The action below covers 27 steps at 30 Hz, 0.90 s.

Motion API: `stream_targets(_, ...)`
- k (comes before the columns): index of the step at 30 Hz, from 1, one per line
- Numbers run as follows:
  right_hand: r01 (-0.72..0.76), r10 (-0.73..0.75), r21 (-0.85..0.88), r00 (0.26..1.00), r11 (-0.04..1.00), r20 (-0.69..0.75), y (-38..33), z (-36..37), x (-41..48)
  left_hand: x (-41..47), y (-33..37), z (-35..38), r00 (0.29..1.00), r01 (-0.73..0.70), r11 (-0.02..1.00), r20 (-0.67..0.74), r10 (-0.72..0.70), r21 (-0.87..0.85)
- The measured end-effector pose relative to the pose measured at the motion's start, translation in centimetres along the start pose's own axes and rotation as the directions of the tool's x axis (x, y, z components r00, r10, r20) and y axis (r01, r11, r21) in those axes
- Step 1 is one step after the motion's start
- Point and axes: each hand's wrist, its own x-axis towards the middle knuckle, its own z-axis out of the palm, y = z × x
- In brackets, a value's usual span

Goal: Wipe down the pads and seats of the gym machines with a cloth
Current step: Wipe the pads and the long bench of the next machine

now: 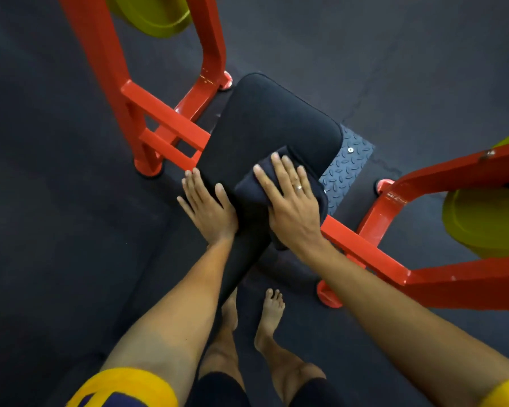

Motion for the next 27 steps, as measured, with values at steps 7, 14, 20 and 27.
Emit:
stream_targets(7, 0.008, -0.007, -0.017, 1.0, 1.0, 0.01, -4.2, 1.9, 5.7, -0.3, -0.7, 0.7, 0.996, 0.068, 0.997, -0.062, -0.071, -0.047)
stream_targets(14, 0.357, -0.336, -0.088, 0.922, 0.93, 0.195, -1.8, 1.6, 1.8, -0.4, -1.2, 0.7, 0.989, 0.115, 0.99, -0.086, -0.121, -0.076)
stream_targets(20, 0.334, -0.296, -0.054, 0.891, 0.941, 0.344, -7.9, 4.6, 10.8, -0.7, -1.5, 0.7, 0.993, 0.103, 0.994, -0.068, -0.101, 0.025)
stream_targets(27, 0.458, -0.419, -0.045, 0.844, 0.888, 0.336, -4.3, 2.4, 7.9, -0.5, -1.2, 0.5, 0.989, 0.142, 0.99, -0.041, -0.142, 0.014)
